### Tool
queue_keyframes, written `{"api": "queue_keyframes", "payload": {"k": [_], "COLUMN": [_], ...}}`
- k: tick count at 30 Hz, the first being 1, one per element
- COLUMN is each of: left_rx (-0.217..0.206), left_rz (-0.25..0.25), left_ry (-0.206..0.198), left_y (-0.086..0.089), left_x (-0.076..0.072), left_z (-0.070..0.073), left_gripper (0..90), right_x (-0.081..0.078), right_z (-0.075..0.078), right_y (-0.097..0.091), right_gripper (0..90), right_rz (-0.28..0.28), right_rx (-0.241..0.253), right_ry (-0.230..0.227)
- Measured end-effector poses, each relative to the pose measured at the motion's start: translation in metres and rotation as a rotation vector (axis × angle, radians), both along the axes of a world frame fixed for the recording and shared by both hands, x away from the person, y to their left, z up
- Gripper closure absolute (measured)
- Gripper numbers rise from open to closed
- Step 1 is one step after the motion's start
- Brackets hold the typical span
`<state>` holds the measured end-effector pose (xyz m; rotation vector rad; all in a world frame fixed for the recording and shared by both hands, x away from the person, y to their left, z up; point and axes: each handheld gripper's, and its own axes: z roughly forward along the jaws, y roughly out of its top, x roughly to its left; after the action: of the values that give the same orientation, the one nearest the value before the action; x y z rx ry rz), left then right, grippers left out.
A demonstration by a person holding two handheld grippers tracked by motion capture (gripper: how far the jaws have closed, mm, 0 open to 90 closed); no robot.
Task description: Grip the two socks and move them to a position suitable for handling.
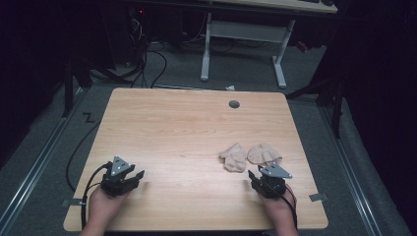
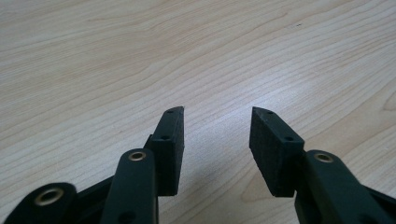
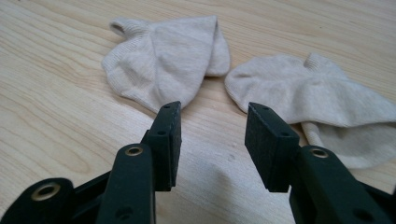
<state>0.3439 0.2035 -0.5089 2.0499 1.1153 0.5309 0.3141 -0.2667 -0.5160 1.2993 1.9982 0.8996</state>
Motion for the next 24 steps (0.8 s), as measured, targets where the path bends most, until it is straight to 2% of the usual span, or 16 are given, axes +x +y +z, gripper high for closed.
{"api": "queue_keyframes", "payload": {"k": [6, 11, 18, 24], "left_rx": [-0.002, -0.011, -0.015, -0.035], "left_rz": [-0.002, -0.005, 0.003, -0.004], "left_ry": [0.001, 0.004, 0.001, -0.004], "left_y": [-0.002, -0.002, 0.002, 0.007], "left_x": [-0.001, 0.0, -0.001, -0.008], "left_z": [0.0, 0.0, 0.0, 0.003], "left_gripper": [55.6, 55.4, 54.8, 54.2], "right_x": [-0.001, -0.004, 0.0, 0.002], "right_z": [-0.002, -0.001, 0.001, 0.006], "right_y": [0.005, 0.005, 0.006, 0.014], "right_gripper": [55.0, 54.9, 55.7, 56.8], "right_rz": [0.034, 0.033, 0.036, 0.075], "right_rx": [-0.012, -0.011, -0.007, 0.009], "right_ry": [0.009, 0.011, 0.002, -0.015]}}
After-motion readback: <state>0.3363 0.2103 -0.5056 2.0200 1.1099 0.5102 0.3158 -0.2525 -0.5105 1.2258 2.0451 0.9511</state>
